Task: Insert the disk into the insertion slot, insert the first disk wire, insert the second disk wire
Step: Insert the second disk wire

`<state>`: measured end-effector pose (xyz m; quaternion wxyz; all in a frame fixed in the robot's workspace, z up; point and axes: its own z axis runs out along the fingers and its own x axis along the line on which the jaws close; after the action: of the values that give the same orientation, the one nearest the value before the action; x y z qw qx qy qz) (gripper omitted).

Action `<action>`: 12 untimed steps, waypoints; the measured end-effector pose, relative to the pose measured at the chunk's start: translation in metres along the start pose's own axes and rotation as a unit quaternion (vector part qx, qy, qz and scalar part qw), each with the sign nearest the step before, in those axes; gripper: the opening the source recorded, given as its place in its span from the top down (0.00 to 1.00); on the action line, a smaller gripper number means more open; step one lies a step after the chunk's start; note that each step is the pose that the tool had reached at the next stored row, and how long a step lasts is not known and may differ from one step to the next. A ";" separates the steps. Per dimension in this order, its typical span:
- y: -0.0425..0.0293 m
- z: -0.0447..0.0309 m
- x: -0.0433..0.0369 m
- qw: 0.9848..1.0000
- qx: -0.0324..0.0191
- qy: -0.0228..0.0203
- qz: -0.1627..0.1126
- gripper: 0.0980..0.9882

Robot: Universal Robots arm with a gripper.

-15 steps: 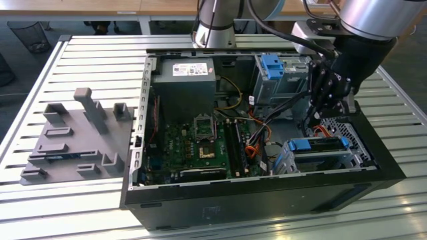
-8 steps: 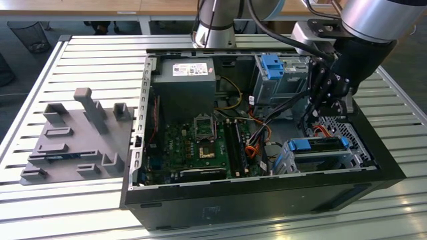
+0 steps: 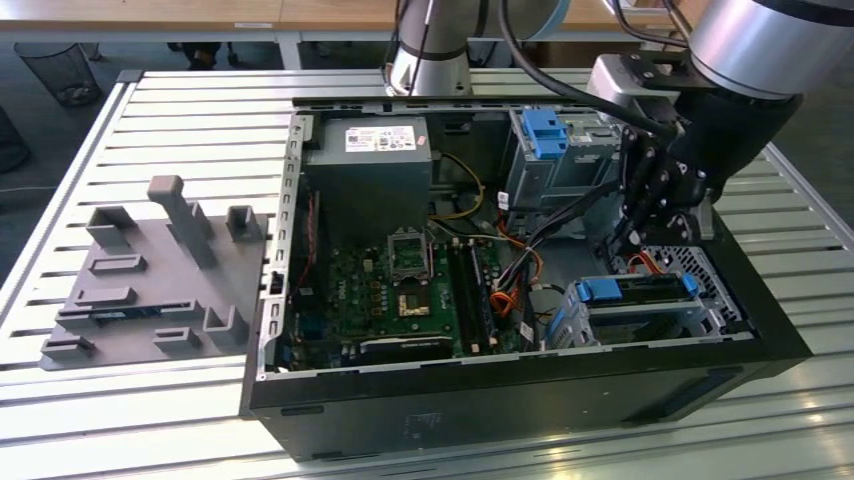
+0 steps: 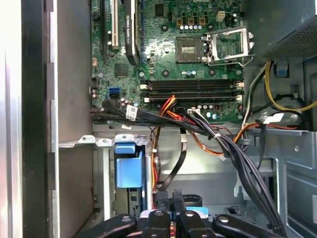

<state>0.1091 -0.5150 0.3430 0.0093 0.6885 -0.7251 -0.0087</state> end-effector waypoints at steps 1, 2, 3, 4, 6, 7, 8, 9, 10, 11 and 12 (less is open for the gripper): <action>-0.0001 0.0001 0.0015 1.000 0.000 0.000 0.000 0.94; -0.0001 0.0001 0.0027 1.000 0.000 0.000 0.000 0.94; -0.0002 0.0002 0.0038 1.000 0.000 0.000 0.000 0.94; -0.0003 0.0002 0.0049 1.000 0.000 0.000 0.000 0.94; -0.0004 0.0004 0.0080 1.000 0.000 0.000 0.000 0.94; -0.0005 0.0006 0.0100 1.000 0.000 0.000 0.000 0.94; -0.0006 0.0008 0.0117 1.000 0.000 -0.001 0.000 0.94; -0.0007 0.0009 0.0133 1.000 0.000 -0.001 0.000 0.94; -0.0008 0.0012 0.0147 1.000 0.000 -0.001 0.000 0.94; -0.0009 0.0015 0.0157 1.000 0.000 -0.002 0.000 0.94; -0.0009 0.0017 0.0167 1.000 0.000 -0.003 0.000 0.94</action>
<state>0.1092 -0.5317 0.3413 0.0074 0.6886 -0.7250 -0.0107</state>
